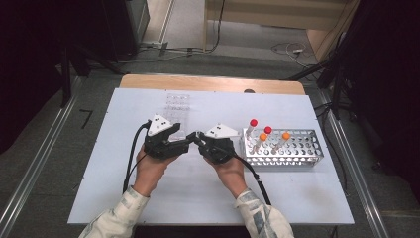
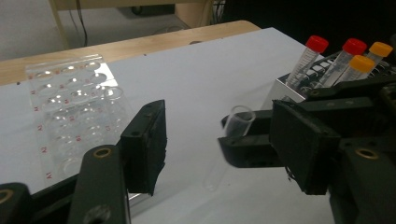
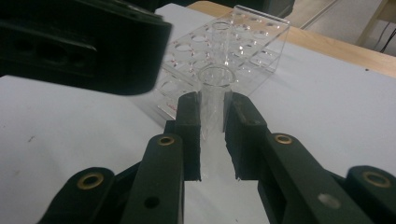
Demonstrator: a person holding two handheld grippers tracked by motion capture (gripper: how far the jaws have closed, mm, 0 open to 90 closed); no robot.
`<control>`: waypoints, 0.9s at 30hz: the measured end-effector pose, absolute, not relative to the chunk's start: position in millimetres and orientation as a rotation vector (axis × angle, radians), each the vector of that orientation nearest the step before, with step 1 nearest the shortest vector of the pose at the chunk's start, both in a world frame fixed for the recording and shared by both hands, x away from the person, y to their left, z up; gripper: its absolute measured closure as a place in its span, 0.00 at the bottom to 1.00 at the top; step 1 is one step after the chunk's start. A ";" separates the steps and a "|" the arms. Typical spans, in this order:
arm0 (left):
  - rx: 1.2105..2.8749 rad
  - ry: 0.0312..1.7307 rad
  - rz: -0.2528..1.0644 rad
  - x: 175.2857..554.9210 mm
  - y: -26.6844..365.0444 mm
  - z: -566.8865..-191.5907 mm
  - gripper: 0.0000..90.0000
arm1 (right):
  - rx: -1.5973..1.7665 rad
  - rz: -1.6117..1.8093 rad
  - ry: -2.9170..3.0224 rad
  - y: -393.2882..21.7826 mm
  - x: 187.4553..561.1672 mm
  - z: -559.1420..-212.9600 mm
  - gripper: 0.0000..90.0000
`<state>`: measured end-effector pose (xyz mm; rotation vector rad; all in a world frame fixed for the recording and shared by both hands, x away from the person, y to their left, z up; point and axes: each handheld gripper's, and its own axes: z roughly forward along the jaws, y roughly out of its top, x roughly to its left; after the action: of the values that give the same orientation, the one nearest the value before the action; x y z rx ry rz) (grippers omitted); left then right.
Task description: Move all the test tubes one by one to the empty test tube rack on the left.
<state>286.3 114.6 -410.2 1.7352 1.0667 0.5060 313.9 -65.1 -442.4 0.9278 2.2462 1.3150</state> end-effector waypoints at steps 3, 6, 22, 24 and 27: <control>1.746 1.061 0.501 287.3 113.5 -410.9 0.50 | 0.918 1.313 2.250 -58.5 312.9 -444.3 0.82; 1.757 1.065 0.493 288.9 113.4 -412.1 0.56 | 0.915 1.307 2.251 -54.7 311.7 -445.4 0.82; 1.790 1.089 0.475 294.1 112.6 -418.1 0.75 | 0.859 1.278 2.237 -49.7 305.5 -445.6 0.82; 1.794 1.087 0.472 294.4 112.2 -418.7 0.78 | 0.855 1.276 2.237 -48.9 305.6 -446.3 0.82; 1.805 1.080 0.476 294.4 111.3 -419.4 0.83 | 0.855 1.271 2.241 -48.3 305.9 -447.4 0.82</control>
<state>294.4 111.3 -419.4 1.8048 1.0801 0.4759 305.9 -48.3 -447.4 0.8547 2.2411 1.2709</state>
